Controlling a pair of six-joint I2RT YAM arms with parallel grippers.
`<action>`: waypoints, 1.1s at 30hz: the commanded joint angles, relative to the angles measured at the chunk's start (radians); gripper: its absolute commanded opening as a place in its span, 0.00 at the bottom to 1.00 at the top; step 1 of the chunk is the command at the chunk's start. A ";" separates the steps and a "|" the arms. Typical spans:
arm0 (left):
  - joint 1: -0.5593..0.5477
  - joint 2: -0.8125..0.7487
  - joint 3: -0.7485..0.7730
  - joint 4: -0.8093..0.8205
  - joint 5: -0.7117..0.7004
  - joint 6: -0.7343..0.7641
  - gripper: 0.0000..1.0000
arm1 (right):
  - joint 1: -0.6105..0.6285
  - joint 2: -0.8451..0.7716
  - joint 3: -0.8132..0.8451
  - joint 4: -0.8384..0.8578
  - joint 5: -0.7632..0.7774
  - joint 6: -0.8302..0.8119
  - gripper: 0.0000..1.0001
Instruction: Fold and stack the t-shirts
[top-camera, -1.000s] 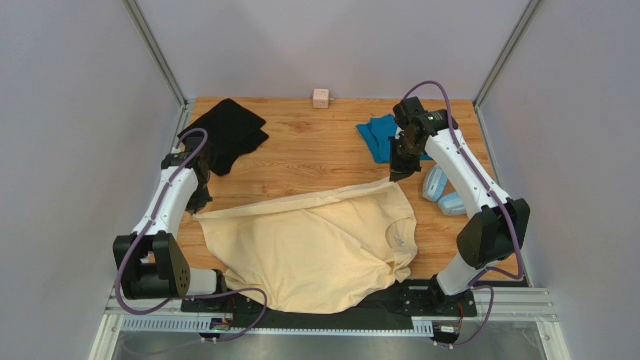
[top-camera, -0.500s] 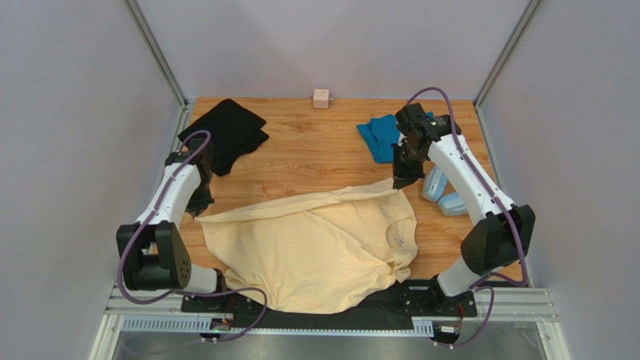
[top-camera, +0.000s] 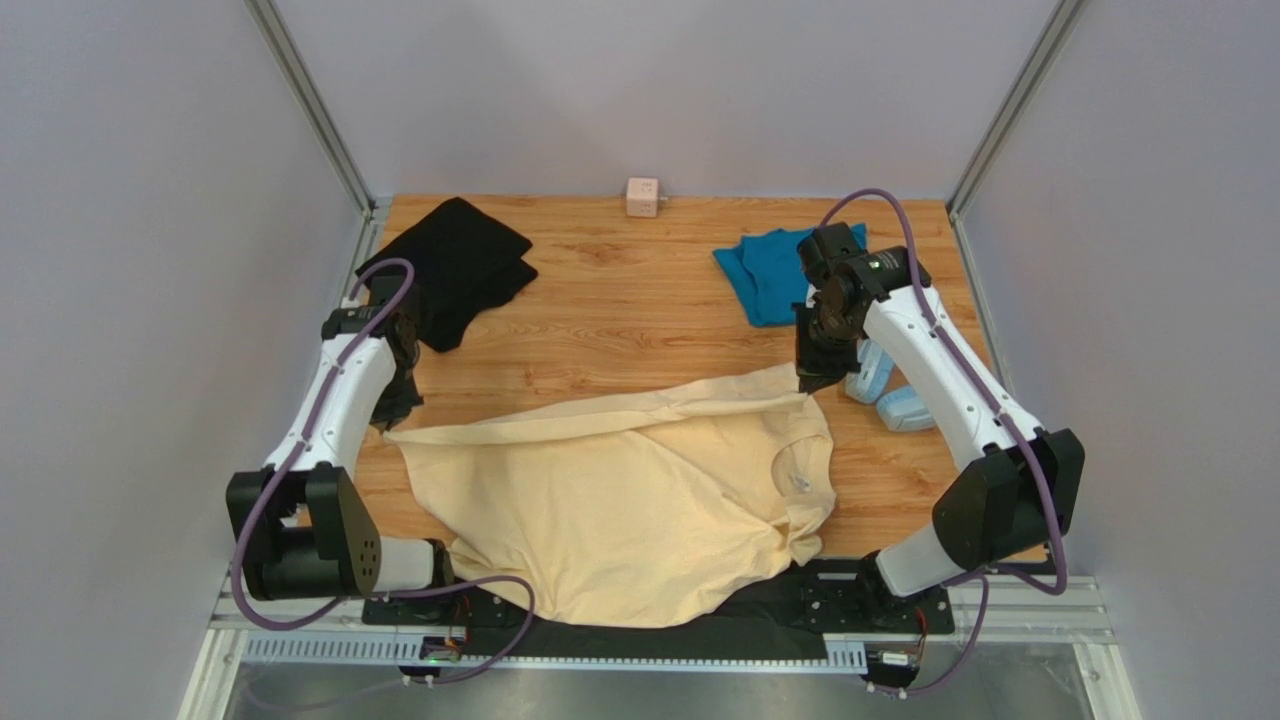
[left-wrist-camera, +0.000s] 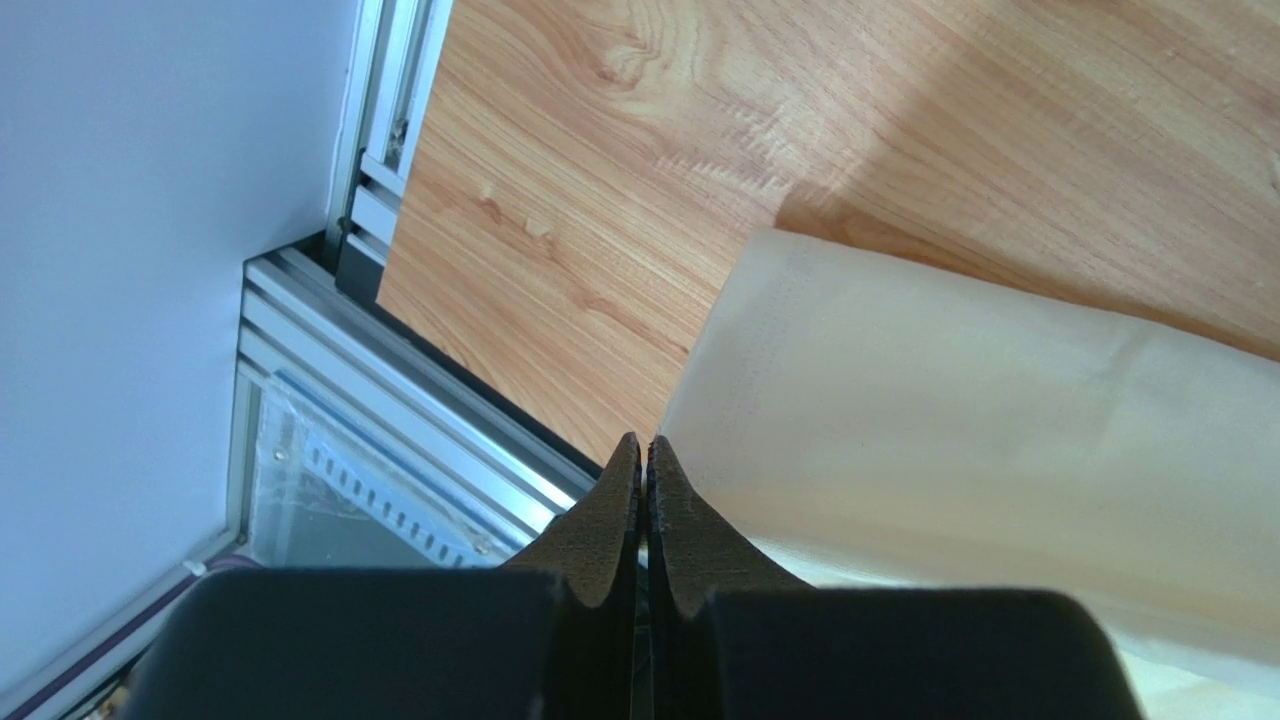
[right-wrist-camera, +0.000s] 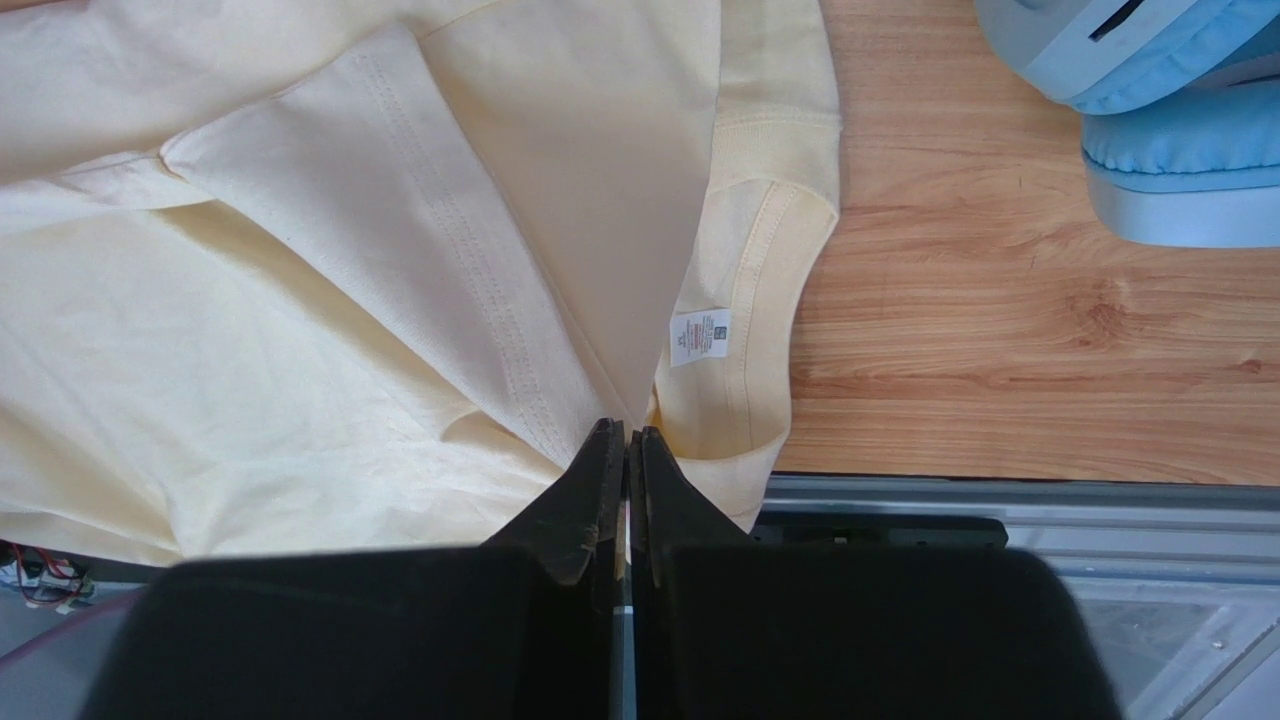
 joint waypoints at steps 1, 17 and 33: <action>0.015 0.038 0.007 -0.003 0.019 0.009 0.00 | -0.001 -0.040 -0.021 0.022 0.012 -0.011 0.00; 0.063 0.238 0.055 -0.044 0.043 -0.025 0.00 | 0.002 0.075 -0.136 0.046 -0.067 -0.012 0.00; 0.095 0.206 0.086 -0.096 0.043 -0.034 0.35 | 0.002 0.017 -0.062 0.003 0.031 0.017 0.36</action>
